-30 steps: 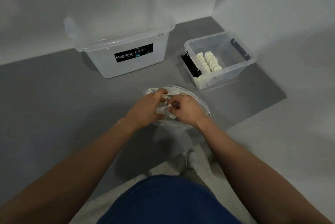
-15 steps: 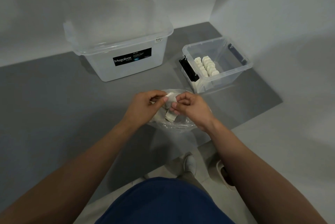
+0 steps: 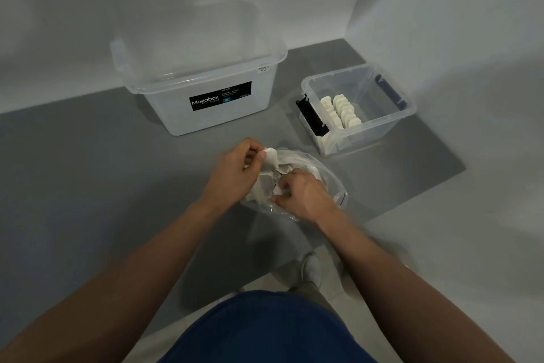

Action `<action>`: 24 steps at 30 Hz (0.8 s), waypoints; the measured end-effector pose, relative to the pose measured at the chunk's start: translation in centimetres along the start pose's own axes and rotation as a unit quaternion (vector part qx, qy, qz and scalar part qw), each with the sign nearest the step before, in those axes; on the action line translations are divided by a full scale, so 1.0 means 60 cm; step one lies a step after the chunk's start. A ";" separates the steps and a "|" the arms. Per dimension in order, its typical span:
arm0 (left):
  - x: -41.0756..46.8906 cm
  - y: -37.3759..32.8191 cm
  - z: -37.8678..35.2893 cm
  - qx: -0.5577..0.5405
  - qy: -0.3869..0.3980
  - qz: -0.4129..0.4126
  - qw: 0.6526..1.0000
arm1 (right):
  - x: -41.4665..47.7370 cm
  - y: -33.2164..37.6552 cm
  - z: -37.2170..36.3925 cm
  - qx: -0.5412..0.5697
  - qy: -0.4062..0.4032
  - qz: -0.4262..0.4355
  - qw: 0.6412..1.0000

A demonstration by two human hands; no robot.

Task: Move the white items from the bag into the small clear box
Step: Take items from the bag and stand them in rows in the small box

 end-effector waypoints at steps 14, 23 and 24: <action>0.005 -0.004 0.002 -0.050 0.037 0.027 0.998 | -0.012 -0.001 0.018 0.033 0.001 -0.023 0.999; 0.011 0.003 0.008 -0.126 0.040 0.073 0.989 | -0.036 -0.044 0.108 0.230 -0.111 -0.084 0.963; 0.012 0.004 0.008 -0.137 0.041 0.081 0.986 | -0.038 -0.045 0.113 0.268 -0.121 -0.086 0.952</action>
Point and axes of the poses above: each hand's wrist, its own x-axis towards the middle knuckle, its own z-axis out of the back of the hand, y = z × x, the point moved 8 cm from there along x, towards the middle knuckle, and after that the axes turned 2 degrees about -x, right-handed, at the moved point
